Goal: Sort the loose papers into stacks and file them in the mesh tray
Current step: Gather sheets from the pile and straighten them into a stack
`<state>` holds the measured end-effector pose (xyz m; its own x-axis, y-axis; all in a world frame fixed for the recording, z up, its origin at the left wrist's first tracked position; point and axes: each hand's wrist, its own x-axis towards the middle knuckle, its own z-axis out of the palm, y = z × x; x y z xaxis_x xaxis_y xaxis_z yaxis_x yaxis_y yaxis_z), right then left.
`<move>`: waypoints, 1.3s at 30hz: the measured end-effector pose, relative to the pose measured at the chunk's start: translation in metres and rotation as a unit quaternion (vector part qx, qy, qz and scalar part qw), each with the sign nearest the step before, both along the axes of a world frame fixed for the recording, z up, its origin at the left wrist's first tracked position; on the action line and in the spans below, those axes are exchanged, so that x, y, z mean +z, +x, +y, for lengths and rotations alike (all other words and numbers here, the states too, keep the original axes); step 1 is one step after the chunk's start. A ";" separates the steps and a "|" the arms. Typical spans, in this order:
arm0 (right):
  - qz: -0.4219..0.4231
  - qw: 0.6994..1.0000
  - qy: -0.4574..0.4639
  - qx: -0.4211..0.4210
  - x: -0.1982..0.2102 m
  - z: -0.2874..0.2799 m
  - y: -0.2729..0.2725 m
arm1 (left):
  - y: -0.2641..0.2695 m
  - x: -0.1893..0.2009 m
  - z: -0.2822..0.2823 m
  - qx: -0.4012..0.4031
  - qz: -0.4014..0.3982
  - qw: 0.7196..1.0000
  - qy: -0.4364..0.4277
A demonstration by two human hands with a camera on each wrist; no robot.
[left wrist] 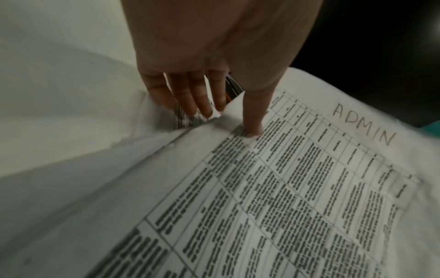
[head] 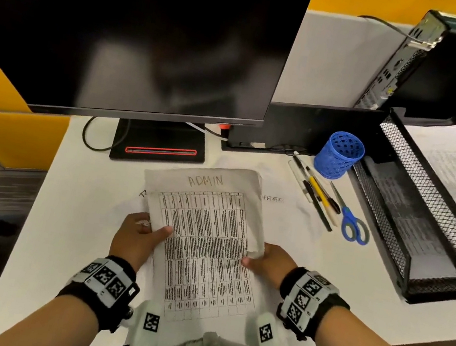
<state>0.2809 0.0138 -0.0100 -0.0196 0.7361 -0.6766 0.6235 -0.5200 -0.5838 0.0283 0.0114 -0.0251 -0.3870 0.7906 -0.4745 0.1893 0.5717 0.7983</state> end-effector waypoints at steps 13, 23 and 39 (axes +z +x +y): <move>0.001 0.979 0.000 -0.204 -0.033 0.024 0.014 | -0.010 -0.021 0.009 -0.123 0.023 0.992 -0.030; 0.062 0.986 0.044 -0.149 -0.010 0.013 0.001 | -0.013 0.006 0.009 -0.104 -0.021 0.993 0.055; -0.113 0.949 0.004 -0.294 -0.025 0.020 0.074 | -0.012 0.019 -0.007 -0.247 -0.181 0.952 0.002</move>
<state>0.3546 0.0341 -0.0355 0.5415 0.5799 -0.6087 0.3373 -0.8131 -0.4745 0.0159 0.0039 -0.0061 0.2204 0.8359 -0.5027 0.1466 0.4811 0.8643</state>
